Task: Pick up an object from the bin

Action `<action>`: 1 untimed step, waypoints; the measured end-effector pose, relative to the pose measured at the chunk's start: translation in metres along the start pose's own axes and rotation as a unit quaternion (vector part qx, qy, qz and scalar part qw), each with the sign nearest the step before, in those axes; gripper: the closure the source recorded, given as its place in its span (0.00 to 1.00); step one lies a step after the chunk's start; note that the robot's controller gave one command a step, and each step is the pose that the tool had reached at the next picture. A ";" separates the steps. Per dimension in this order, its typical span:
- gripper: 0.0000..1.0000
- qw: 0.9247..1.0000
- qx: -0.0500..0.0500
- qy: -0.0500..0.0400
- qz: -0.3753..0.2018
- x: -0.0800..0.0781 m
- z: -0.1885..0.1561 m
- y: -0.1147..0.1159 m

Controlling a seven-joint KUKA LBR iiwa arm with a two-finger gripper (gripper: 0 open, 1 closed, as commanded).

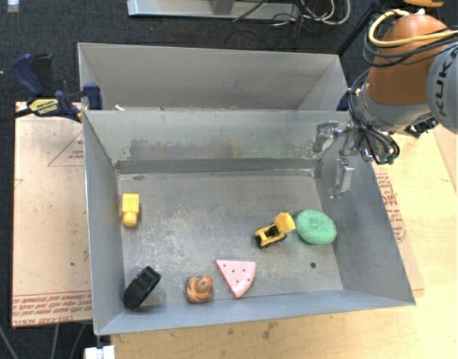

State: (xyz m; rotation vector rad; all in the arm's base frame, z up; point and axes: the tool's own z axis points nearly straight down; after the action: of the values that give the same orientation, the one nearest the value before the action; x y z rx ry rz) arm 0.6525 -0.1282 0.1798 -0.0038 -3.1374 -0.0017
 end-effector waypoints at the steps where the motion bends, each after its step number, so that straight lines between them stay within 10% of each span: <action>1: 0.00 1.000 0.000 -0.003 -0.001 -0.001 -0.005 0.001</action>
Offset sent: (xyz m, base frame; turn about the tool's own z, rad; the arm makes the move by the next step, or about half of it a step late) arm -0.0781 -0.0066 -0.1098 -0.0896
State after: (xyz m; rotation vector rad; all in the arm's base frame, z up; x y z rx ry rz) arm 0.6536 -0.1276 0.1851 -0.0004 -3.1442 -0.0002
